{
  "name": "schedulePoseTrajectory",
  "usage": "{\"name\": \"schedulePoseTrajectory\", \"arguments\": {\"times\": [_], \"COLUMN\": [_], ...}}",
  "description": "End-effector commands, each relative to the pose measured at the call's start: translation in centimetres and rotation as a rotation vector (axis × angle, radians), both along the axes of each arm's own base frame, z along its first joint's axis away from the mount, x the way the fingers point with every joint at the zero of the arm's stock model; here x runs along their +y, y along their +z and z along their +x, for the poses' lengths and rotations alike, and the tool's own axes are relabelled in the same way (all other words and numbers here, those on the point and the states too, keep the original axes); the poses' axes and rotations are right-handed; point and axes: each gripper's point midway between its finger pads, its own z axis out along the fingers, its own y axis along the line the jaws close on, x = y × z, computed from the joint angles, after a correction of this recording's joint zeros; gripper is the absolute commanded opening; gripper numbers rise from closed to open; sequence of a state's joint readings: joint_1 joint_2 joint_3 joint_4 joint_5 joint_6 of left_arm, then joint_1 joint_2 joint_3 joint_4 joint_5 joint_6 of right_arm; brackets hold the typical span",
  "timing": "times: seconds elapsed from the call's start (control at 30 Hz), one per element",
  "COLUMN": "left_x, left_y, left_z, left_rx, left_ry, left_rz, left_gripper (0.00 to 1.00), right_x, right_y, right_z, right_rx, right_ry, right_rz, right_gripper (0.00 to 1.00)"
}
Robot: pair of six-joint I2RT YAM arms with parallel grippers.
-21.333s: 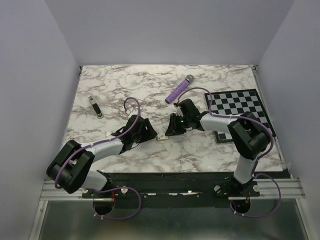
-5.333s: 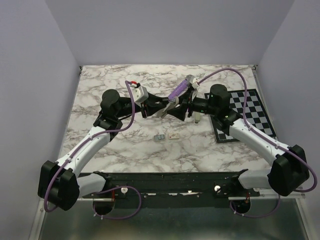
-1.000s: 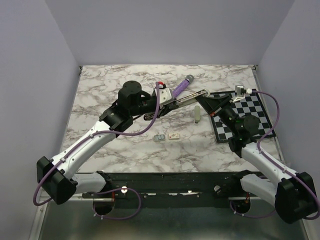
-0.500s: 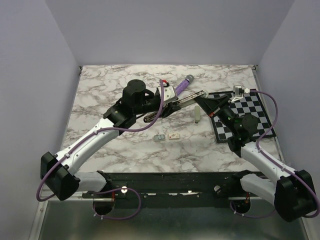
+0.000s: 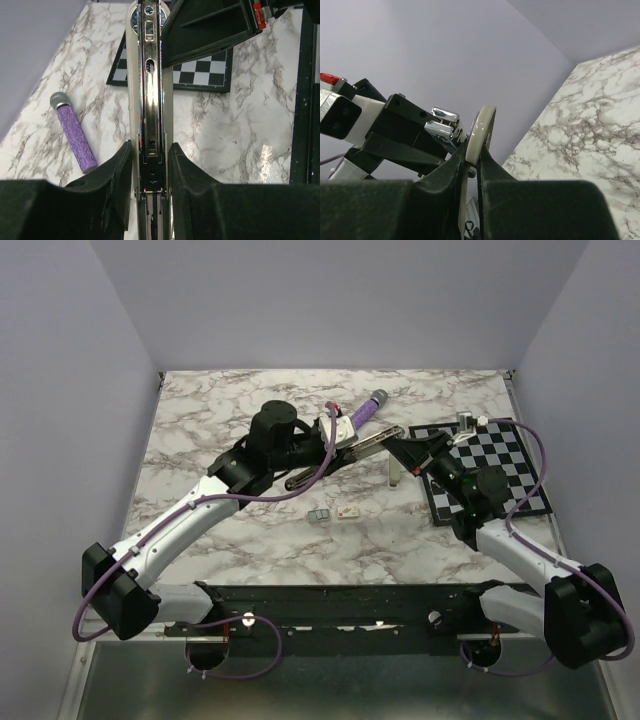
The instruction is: Load the staples into the stapler
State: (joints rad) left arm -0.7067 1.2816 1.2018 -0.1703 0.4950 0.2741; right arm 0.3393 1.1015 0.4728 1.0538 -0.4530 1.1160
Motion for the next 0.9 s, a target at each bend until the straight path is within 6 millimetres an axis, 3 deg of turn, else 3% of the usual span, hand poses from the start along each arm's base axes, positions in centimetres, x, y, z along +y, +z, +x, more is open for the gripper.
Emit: {"name": "schedulePoseTrajectory", "arguments": {"times": [0.0, 0.13, 0.23, 0.4, 0.53, 0.6, 0.63, 0.8, 0.87], "left_x": [2.3, 5.0, 7.4, 11.3, 13.9, 14.8, 15.2, 16.0, 16.2], "left_y": [-1.3, -3.7, -5.5, -9.7, -14.4, -15.7, -17.2, -20.7, -22.3], "left_z": [1.8, 3.4, 4.8, 6.5, 7.6, 7.9, 8.2, 8.7, 9.0], "left_rx": [-0.036, 0.003, 0.032, 0.109, 0.154, 0.179, 0.205, 0.247, 0.259], "left_ry": [0.077, 0.131, 0.177, 0.239, 0.276, 0.278, 0.279, 0.226, 0.203], "left_rz": [0.115, 0.185, 0.239, 0.353, 0.494, 0.553, 0.593, 0.718, 0.758], "left_gripper": [0.0, 0.0, 0.0, 0.0, 0.0, 0.0, 0.0, 0.0, 0.0], "right_x": [1.0, 1.5, 1.6, 1.4, 1.0, 0.8, 0.6, -0.5, -1.0], "right_y": [-2.0, -5.6, -8.1, -11.0, -12.8, -12.8, -13.4, -13.1, -13.9], "right_z": [-0.8, -0.3, -0.1, 0.2, 0.4, 0.4, 0.5, 0.4, 0.5], "right_rx": [-0.013, 0.045, 0.091, 0.14, 0.155, 0.142, 0.149, 0.11, 0.121], "right_ry": [0.069, 0.084, 0.085, 0.066, 0.032, 0.018, 0.003, -0.066, -0.094], "right_rz": [-0.043, -0.097, -0.13, -0.177, -0.247, -0.274, -0.311, -0.396, -0.442], "right_gripper": [0.24, 0.53, 0.61, 0.64, 0.65, 0.65, 0.65, 0.65, 0.65]}}
